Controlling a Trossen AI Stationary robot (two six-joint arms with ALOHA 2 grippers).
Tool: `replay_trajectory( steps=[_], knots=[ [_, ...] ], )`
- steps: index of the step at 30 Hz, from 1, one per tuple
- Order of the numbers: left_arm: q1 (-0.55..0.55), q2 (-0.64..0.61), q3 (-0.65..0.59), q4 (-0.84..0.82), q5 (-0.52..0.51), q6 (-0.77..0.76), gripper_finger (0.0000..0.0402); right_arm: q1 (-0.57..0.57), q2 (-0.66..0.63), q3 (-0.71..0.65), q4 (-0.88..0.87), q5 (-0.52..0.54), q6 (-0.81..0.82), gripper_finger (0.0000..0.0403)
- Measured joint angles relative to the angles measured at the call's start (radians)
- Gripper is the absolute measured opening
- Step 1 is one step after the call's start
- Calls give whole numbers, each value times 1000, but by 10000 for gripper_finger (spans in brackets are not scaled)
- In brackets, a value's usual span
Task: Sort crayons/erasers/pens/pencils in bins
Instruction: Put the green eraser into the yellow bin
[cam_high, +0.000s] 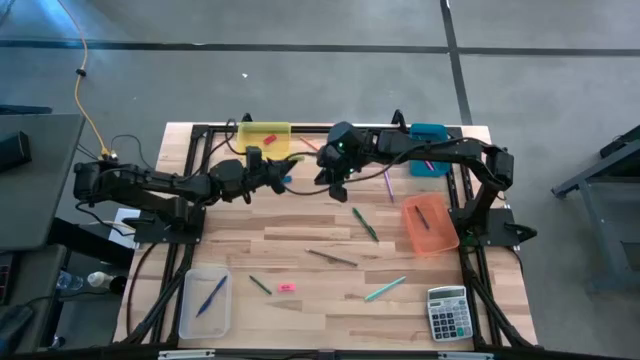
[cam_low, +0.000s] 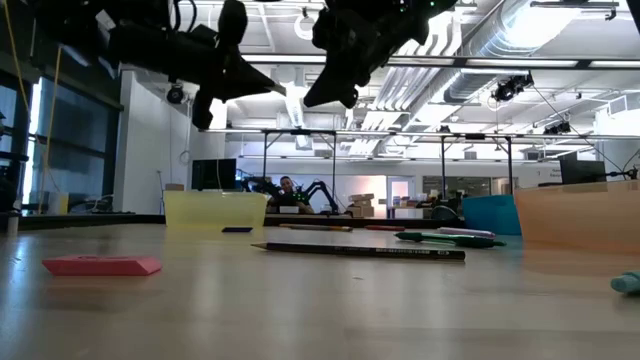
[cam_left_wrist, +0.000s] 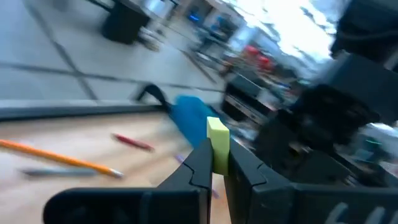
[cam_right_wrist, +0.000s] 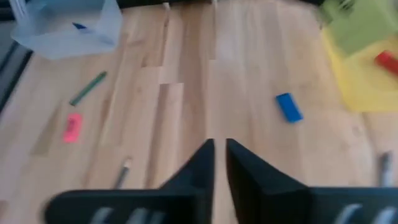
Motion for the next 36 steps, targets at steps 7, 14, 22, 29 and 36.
replay_trajectory(
  steps=[7, 14, 22, 29, 36],
  knots=[
    [60, -7, 103, -345, -171, 145, 6, -89, 0, -89, 282, -8, -86, 6],
    [237, -5, 109, -596, -150, 181, 6, -103, 0, -236, 688, 22, 75, 1],
    [512, -2, 109, -624, 112, 359, 5, 34, 0, -267, 858, 345, 246, 0],
    [675, 97, 109, -619, 334, 441, 5, 133, 0, -267, 912, 543, 287, 0],
    [688, 209, 109, -576, 392, 422, 5, 180, 0, -267, 922, 543, 318, 0]
  ],
)
